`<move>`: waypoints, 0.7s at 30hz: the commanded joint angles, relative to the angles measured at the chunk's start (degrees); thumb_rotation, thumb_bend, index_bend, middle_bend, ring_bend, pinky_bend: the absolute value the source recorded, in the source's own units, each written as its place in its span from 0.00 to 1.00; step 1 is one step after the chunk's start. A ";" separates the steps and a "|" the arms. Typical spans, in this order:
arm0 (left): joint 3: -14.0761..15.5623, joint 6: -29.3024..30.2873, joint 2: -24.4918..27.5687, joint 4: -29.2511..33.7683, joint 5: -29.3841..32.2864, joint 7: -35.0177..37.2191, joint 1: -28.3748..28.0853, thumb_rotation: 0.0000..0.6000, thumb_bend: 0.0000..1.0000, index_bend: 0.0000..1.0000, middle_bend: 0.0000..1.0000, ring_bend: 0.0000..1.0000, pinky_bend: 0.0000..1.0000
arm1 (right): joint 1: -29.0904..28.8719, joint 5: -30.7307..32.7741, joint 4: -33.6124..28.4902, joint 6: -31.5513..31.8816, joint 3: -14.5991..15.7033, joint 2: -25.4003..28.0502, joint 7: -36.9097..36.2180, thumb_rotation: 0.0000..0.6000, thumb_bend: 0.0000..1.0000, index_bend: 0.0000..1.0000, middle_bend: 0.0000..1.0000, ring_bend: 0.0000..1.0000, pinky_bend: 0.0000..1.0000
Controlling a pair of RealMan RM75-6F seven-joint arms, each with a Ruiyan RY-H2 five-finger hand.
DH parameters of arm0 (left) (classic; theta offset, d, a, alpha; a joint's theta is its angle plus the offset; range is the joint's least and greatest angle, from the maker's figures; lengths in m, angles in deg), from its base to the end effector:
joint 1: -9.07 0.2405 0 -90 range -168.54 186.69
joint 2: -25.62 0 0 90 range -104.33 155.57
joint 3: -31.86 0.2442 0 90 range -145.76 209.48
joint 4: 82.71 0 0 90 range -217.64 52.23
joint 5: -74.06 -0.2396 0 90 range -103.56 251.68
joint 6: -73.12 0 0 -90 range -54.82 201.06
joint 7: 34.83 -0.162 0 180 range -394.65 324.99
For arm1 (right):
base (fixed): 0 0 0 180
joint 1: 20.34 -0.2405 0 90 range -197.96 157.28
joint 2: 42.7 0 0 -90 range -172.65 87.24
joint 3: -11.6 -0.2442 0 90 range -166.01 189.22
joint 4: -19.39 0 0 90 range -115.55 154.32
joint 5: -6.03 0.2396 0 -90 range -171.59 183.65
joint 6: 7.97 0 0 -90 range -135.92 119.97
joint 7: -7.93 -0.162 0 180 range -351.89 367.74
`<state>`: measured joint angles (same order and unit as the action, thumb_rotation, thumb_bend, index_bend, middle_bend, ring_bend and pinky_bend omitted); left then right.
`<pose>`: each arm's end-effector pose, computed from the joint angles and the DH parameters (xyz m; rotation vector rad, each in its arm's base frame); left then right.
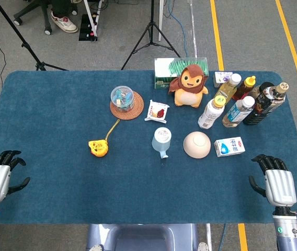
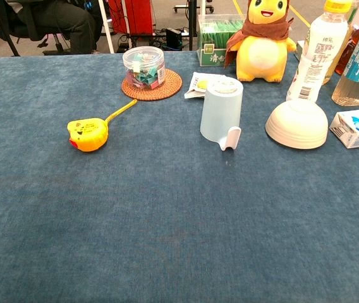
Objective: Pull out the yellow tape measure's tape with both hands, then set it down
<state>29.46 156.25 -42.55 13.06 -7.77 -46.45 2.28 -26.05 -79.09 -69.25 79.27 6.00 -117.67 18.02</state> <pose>-0.2954 0.2063 0.0952 -1.4105 -0.8957 -0.8139 -0.2946 -0.2149 0.0867 1.3432 -0.8123 0.9152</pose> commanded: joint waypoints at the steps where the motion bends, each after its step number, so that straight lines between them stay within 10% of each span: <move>1: 0.05 -0.19 -0.10 0.08 0.07 0.14 -0.03 1.00 0.20 0.42 0.25 0.17 0.28 | -0.01 0.23 0.21 -0.10 -0.12 -0.15 -0.24 0.91 0.36 0.30 0.27 0.25 0.22; 21: -0.49 -4.61 1.73 0.97 1.15 -0.11 -2.38 1.00 0.20 0.42 0.27 0.17 0.28 | 0.81 0.38 0.61 1.15 -0.27 -0.24 -1.22 0.92 0.36 0.30 0.27 0.25 0.22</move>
<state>28.93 152.44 -41.31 13.61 -7.13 -46.08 0.24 -25.24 -78.71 -68.63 80.42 5.72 -117.91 16.80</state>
